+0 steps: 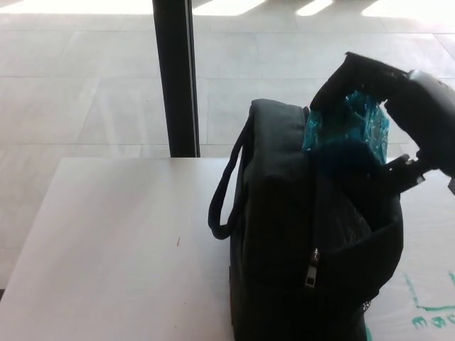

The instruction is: The robot uses its right hand to pick up the cube kept on the middle of the desk and put it inside the bag next to it

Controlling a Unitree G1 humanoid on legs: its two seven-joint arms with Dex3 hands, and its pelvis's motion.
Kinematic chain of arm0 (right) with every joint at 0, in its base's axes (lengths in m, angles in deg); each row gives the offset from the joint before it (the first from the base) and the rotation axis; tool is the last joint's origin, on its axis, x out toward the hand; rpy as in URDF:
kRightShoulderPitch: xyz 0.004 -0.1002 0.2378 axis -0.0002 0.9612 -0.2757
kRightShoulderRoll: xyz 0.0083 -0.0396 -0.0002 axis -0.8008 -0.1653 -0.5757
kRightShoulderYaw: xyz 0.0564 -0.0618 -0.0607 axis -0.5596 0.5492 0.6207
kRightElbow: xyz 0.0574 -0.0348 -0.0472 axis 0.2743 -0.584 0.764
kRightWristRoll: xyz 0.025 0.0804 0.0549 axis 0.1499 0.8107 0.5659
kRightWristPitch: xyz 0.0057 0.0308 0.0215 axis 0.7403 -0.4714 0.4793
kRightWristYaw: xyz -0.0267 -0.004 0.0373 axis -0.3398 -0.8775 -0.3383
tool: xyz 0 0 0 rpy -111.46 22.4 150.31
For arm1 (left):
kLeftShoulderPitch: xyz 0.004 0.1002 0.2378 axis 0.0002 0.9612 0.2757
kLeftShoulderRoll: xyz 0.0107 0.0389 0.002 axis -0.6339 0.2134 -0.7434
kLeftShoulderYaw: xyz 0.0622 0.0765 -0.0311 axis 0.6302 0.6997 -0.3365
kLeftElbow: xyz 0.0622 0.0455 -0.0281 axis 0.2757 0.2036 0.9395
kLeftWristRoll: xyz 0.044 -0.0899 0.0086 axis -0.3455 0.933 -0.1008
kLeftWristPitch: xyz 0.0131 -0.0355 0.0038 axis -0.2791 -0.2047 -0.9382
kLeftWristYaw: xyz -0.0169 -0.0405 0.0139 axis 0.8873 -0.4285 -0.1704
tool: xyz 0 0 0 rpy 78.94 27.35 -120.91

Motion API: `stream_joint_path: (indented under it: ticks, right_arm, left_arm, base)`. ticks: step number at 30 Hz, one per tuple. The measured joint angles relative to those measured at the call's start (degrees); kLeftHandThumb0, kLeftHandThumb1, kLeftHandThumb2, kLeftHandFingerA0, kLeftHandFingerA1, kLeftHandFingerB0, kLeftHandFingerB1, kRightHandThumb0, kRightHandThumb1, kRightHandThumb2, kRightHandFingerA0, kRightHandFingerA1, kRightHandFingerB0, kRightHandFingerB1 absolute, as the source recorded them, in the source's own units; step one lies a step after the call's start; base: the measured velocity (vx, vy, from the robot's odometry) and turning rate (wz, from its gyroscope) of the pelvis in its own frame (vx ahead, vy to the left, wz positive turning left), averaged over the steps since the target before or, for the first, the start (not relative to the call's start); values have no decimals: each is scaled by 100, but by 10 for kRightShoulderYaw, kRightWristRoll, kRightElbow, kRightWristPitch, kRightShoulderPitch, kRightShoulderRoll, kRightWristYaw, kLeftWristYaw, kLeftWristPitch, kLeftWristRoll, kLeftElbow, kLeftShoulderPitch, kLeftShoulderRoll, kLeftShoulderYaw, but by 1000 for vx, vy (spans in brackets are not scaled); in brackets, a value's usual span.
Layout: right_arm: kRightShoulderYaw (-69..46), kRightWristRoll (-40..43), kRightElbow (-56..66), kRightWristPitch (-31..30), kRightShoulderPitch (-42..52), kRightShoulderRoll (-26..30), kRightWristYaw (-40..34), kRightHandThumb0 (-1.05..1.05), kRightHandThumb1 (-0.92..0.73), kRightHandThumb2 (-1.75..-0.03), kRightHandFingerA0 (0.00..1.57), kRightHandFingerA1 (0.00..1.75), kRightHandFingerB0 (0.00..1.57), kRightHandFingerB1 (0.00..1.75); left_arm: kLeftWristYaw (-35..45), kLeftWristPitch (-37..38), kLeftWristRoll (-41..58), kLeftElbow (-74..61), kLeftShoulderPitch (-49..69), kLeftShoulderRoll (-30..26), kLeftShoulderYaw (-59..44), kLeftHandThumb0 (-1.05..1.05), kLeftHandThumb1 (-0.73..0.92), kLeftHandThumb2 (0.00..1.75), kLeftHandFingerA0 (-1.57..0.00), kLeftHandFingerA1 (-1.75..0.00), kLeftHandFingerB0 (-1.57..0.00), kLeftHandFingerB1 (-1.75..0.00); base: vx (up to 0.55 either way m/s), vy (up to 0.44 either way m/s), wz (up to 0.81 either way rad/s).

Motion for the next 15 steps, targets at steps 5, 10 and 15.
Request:
stream_joint_path:
  ticks: [5,10,15]
  right_arm:
    - [0,0,4,4,23,11,19,-16,-50,-114,88,175,75,157]
    - [0,3,-1,7,41,12,32,-23,-67,-80,101,161,68,87]
    - [11,0,-5,8,42,8,40,-41,-67,-60,67,85,31,36]
  left_arm:
    - [0,1,-2,1,0,-1,0,-56,66,58,-39,-54,-35,-41]
    - [-1,1,-4,2,-1,-1,0,-59,63,60,-38,-52,-36,-41]
    - [-4,1,-8,2,-2,-1,1,-57,64,58,-38,-52,-36,-41]
  base:
    - [0,0,0]
    - [0,0,0]
    - [0,0,0]
